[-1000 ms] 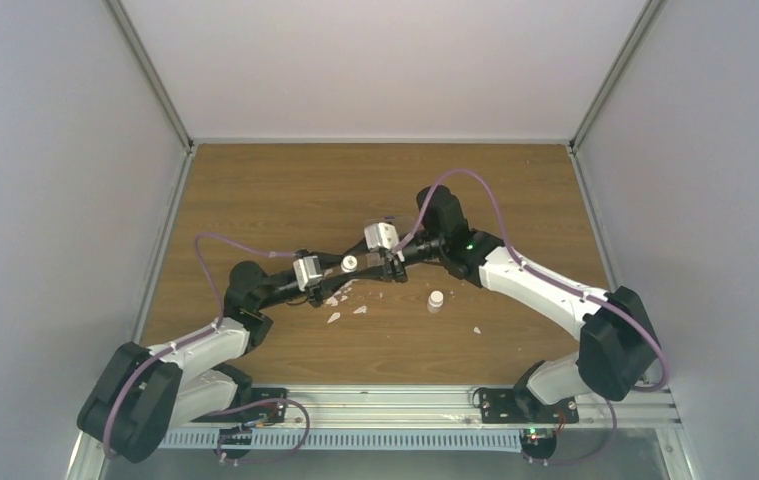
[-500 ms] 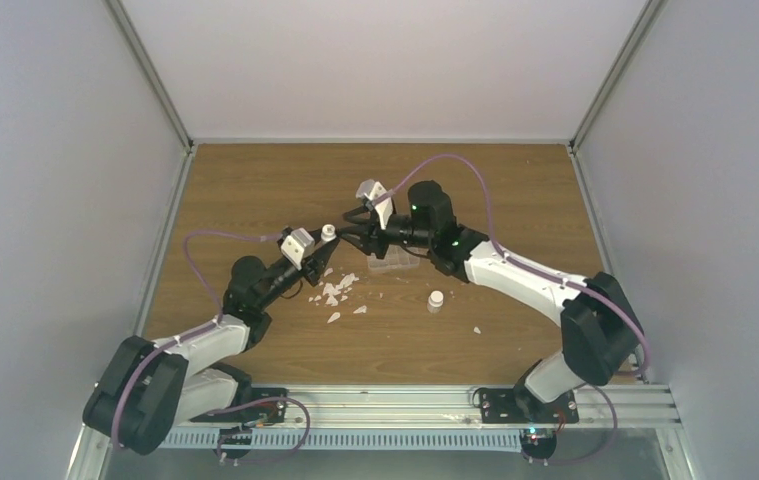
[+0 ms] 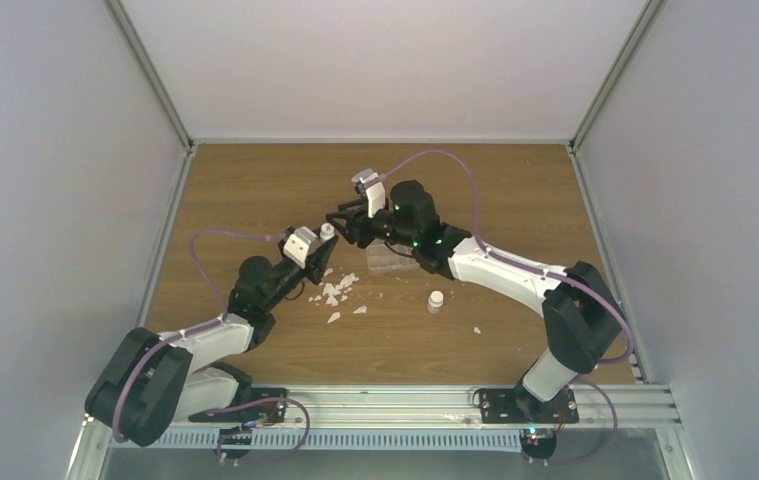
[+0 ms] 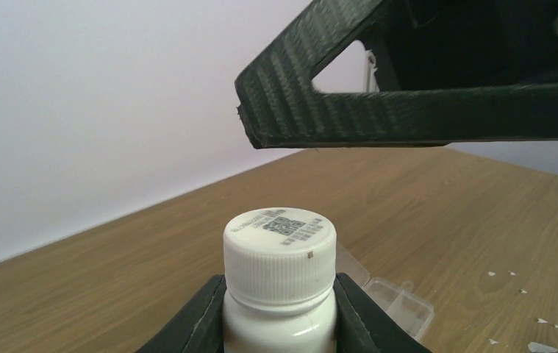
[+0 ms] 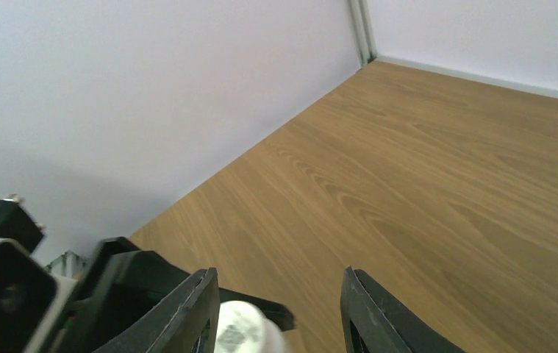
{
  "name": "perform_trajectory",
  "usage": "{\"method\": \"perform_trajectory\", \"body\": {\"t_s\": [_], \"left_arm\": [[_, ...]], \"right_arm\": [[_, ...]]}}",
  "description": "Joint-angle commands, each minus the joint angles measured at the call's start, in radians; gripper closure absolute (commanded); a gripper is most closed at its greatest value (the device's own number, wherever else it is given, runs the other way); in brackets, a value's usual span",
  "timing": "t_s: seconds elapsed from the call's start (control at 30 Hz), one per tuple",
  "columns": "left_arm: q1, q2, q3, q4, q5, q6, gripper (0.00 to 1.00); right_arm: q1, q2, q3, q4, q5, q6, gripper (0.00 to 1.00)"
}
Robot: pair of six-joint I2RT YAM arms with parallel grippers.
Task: Sort the pills into containers
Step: Unscrew the lid of the pill bottle.
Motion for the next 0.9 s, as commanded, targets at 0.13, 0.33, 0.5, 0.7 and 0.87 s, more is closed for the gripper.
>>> {"method": "perform_trajectory", "body": {"t_s": [0.13,0.33,0.5,0.7,0.87], "left_arm": [[-0.02,0.021,0.026,0.036,-0.073,0.024,0.33],[-0.024,0.015,0.024,0.034,-0.078,0.027,0.33],[-0.023,0.022,0.026,0.033,-0.083,0.029,0.33],[-0.023,0.023,0.026,0.033,-0.087,0.031,0.33],[-0.024,0.025,0.028,0.028,-0.089,0.033,0.33]], "right_arm": [[0.059,0.037,0.056,-0.002,0.025,0.025,0.01],[0.067,0.069,0.069,-0.019,0.041,0.025,0.0],[0.069,0.085,0.072,-0.022,0.041,0.029,0.0],[0.068,0.089,0.068,-0.014,0.03,0.028,0.0],[0.068,0.09,0.062,-0.005,0.014,0.025,0.07]]}}
